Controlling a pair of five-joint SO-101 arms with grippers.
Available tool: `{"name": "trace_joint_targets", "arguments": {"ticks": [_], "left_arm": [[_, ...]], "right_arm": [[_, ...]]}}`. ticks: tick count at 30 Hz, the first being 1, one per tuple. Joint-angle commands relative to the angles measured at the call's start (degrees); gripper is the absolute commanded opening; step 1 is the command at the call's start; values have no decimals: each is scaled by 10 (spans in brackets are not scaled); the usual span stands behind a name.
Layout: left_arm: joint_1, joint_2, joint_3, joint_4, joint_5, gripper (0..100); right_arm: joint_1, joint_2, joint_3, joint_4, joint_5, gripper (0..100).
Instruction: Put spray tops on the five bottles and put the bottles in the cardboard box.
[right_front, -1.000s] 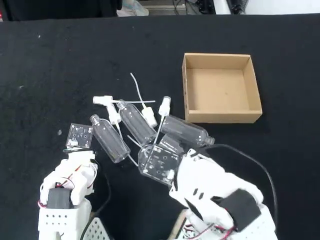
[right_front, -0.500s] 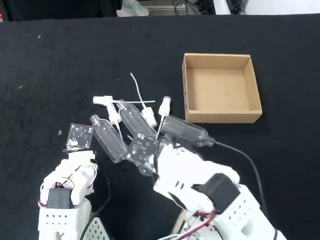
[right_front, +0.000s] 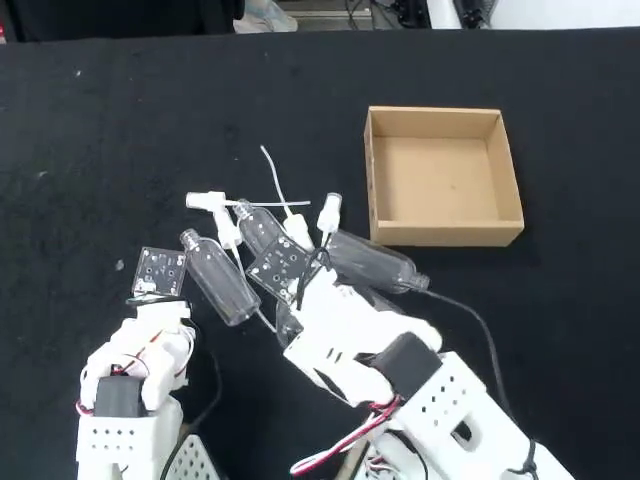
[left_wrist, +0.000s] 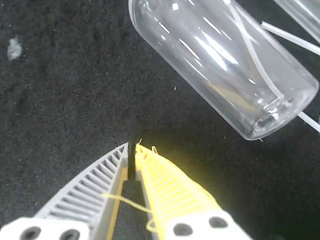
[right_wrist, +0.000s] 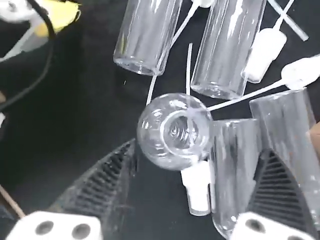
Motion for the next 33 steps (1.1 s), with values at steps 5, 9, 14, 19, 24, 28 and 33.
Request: {"name": "trace_joint_targets", "arguments": {"ticks": [5,9,14,19,24,28,33], "left_arm": [[0,-4,13,4,-4,30],[0,-4,13,4,-4,30],[0,-4,13,4,-4,30],[0,-4,13,4,-4,30],[0,-4,13,4,-4,30],[0,-4,13,4,-4,30],[0,-4,13,4,-4,30]], "right_arm": [[-37,-58,63,-69,-7,336],[-74,-75,95,-105,-7,336],[-74,-85,133,-145,-7,336],[-62,-96,159,-180,-17,336],[-49,-123,160,-200,-87,336],[-49,-132,161,-199,-88,335],[-48,-136,186,-199,-87,335]]}}
